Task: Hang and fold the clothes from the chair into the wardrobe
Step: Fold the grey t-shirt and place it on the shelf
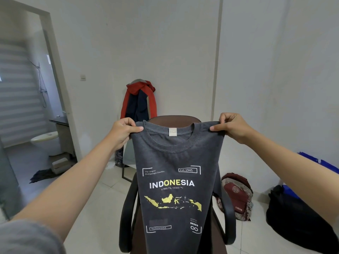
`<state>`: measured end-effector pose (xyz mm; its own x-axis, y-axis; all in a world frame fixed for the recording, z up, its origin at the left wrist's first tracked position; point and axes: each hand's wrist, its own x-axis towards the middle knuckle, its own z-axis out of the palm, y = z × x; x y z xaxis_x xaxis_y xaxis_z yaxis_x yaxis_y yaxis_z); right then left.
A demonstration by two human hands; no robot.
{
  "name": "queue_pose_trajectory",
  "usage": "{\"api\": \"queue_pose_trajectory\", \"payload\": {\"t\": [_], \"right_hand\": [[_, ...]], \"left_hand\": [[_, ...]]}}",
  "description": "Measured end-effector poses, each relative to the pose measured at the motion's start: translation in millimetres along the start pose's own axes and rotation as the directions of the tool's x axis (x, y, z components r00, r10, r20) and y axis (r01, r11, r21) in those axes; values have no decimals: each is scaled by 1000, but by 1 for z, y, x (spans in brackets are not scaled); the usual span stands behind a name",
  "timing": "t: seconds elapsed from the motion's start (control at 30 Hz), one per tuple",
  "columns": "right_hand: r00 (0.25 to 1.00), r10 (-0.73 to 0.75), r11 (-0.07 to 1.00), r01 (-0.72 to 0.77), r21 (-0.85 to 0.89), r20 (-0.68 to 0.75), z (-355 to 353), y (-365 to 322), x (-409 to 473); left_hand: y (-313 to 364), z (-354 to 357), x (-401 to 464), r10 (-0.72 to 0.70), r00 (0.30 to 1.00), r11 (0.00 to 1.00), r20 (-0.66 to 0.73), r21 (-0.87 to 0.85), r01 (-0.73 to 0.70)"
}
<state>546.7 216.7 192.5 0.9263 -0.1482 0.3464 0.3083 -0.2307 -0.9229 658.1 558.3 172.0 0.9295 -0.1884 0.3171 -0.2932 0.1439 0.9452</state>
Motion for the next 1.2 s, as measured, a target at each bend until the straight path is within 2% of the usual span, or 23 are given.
{"api": "queue_pose_trajectory", "payload": {"t": [0.27, 0.63, 0.73, 0.93, 1.1, 1.2], "right_hand": [[999, -13, 955, 26, -296, 45, -5, -5, -1], [997, -81, 986, 81, -148, 4, -4, -3, 1], [998, -55, 982, 60, -177, 36, -4, -3, 3], [989, 85, 885, -19, -466, 121, -9, -4, 3], [981, 141, 831, -45, -555, 131, -7, -1, 1], [976, 179, 821, -78, -566, 125, -6, 0, 0]], "left_hand": [[3, -7, 4, -1, 1000, 1000, -19, 22, 1], [7, -3, 1, 2, 1000, 1000, 29, 30, -2], [8, -5, 0, -7, 999, 995, 47, 95, 3], [10, -14, -1, -150, 980, 934, 127, 344, 98], [13, -14, -4, -287, 937, 859, 199, 487, 160], [13, -14, -4, -316, 932, 820, 177, 545, 174]]}}
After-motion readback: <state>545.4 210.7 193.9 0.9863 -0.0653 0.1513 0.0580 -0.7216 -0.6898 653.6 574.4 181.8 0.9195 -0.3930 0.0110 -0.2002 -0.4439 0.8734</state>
